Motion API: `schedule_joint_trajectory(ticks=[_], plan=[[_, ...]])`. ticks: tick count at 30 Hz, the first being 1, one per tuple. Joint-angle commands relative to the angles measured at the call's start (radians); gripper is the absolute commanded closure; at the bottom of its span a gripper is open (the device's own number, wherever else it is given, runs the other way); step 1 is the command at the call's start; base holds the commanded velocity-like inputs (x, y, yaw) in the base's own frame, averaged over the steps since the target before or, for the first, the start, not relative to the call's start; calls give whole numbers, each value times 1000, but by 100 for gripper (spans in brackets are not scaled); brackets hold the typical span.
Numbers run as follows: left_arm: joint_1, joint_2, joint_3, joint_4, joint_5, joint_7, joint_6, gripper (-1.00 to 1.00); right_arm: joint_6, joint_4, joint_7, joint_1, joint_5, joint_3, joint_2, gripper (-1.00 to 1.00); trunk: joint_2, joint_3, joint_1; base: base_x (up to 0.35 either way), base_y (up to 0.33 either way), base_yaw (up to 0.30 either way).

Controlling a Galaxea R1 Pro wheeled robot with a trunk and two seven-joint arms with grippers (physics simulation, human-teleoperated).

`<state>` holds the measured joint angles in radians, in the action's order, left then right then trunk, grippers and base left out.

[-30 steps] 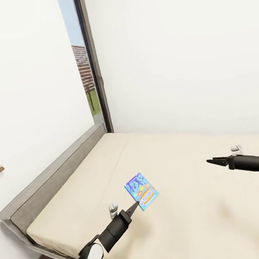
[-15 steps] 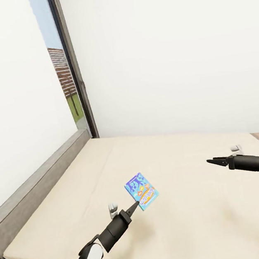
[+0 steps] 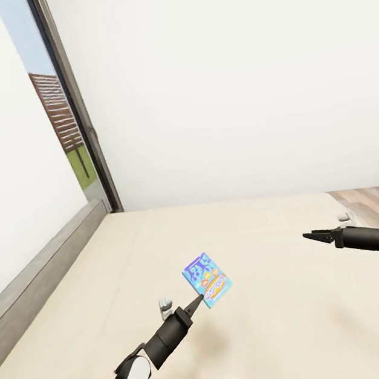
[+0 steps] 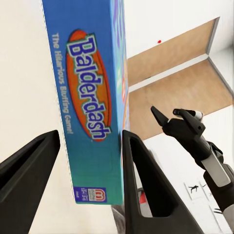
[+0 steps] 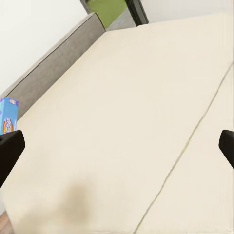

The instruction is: Put all the toys in the child's room - the three board games (two on the bed and one on the table), the two jigsaw puzzles on the table, and the tennis ball on the table - inside the toy box on the table in the child's room.

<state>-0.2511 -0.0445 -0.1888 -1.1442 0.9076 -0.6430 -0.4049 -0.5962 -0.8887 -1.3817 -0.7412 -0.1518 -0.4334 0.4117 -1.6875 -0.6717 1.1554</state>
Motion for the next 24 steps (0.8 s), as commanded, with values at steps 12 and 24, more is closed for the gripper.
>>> schedule_joint_trajectory(ticks=[12,24], plan=[[0,0,0,0,11,-1,-9,100,-10,-1,-8,-1,-9,-4,-1,-100,84,37,-46,0,0,-264],[0,0,0,-1,11,-1,-9,100,-10,-1,-8,-1,-9,-4,1,-100,168,74,-92,0,0,-264]])
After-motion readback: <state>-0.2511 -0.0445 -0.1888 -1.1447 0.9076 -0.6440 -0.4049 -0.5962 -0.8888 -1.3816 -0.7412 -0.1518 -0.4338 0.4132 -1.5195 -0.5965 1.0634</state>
